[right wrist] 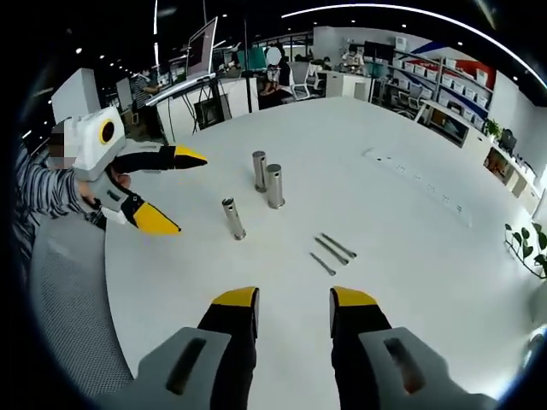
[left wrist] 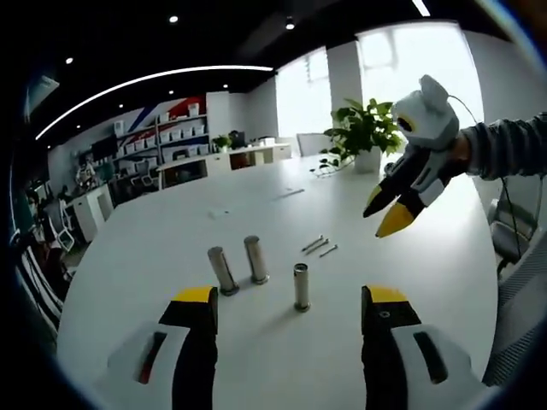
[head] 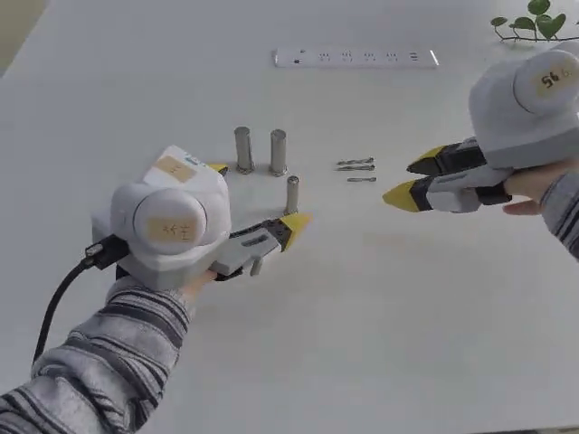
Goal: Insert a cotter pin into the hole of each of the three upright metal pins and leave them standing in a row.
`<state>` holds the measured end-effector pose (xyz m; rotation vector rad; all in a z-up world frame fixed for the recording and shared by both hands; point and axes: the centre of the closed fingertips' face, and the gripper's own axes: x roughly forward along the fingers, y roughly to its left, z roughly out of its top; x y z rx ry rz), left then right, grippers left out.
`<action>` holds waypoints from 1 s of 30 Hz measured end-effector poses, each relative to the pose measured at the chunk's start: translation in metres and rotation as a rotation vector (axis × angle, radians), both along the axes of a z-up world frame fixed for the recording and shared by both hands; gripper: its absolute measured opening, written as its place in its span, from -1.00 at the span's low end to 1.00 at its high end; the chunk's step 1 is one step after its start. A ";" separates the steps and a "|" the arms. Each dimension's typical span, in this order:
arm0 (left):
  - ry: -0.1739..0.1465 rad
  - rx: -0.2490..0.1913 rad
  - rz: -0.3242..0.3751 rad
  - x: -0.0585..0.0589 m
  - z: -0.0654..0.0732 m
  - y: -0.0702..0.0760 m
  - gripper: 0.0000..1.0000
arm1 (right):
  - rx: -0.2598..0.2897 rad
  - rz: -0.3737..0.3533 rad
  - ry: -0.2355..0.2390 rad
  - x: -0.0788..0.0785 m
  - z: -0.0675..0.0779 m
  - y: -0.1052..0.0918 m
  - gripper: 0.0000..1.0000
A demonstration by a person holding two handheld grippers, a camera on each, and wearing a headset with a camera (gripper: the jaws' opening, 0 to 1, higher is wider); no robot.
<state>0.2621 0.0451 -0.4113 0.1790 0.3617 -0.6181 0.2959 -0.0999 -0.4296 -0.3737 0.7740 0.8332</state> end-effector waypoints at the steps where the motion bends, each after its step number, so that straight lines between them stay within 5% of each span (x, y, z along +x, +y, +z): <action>1: 0.001 0.002 -0.002 -0.002 0.001 0.001 0.38 | -0.003 0.005 0.009 0.002 -0.001 0.001 -0.48; 11: 0.009 -0.020 0.005 -0.014 0.009 0.015 0.63 | -0.090 0.097 0.084 0.026 -0.034 0.004 -0.57; 17: 0.014 0.013 0.013 -0.022 0.003 0.024 0.70 | -0.154 0.144 0.102 0.040 -0.052 0.002 -0.62; 22: 0.045 0.023 0.022 -0.029 -0.005 0.030 0.71 | -0.178 0.173 0.103 0.046 -0.057 0.005 -0.69; 30: 0.052 0.005 0.048 -0.030 -0.007 0.036 0.66 | -0.249 0.266 0.096 0.049 -0.064 0.013 -0.81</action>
